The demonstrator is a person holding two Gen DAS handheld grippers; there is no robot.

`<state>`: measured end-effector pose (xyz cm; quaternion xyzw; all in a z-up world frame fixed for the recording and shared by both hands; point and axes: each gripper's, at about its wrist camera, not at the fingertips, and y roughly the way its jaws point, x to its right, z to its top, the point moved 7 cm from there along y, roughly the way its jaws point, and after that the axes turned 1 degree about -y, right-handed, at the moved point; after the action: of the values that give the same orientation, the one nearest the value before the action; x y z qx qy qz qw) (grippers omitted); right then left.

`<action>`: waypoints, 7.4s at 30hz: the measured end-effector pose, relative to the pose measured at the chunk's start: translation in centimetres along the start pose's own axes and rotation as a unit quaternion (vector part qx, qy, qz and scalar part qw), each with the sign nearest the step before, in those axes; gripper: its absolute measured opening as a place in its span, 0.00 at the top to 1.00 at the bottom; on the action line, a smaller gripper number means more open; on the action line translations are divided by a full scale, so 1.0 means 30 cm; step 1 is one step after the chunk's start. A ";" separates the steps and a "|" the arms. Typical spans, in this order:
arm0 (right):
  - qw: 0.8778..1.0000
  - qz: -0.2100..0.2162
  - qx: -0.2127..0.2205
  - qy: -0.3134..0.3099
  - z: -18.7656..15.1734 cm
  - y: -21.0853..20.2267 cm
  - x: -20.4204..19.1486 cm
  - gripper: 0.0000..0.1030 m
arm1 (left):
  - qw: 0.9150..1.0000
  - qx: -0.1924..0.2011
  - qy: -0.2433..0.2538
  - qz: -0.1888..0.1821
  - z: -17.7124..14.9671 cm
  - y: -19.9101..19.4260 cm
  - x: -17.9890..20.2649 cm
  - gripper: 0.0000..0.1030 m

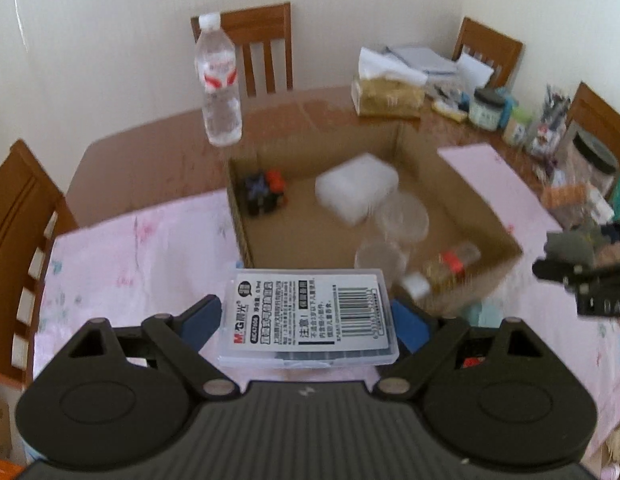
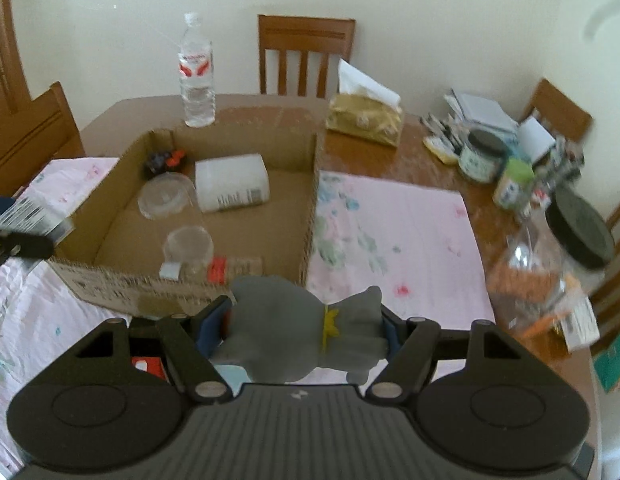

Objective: Organize rigid objects
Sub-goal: 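Drop card package into box with left tool while right tool drops cat figure in, then move left tool to red S.L toy train while right tool moves to light blue case, then close left tool on red toy train while right tool grasps light blue round case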

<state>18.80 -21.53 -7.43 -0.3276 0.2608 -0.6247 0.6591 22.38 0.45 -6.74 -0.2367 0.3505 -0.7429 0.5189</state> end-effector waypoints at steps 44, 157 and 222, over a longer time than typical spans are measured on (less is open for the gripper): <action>0.993 0.077 0.044 -0.084 0.314 0.201 -0.013 0.00 | 0.974 -0.036 -0.176 0.137 -0.250 -0.091 -0.100 0.03; 0.998 0.015 -0.058 -0.019 -0.266 0.287 -0.137 0.00 | 0.996 -0.074 -0.049 0.027 -0.445 -0.076 0.044 0.03; 0.999 0.010 -0.041 0.008 -0.240 0.252 -0.138 0.41 | 0.997 -0.074 0.030 0.005 -0.458 0.106 0.182 0.50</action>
<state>17.98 -18.14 -18.12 -0.3467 0.2948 -0.6094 0.6493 12.57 -1.58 -18.06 -0.2502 0.4210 -0.7193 0.4927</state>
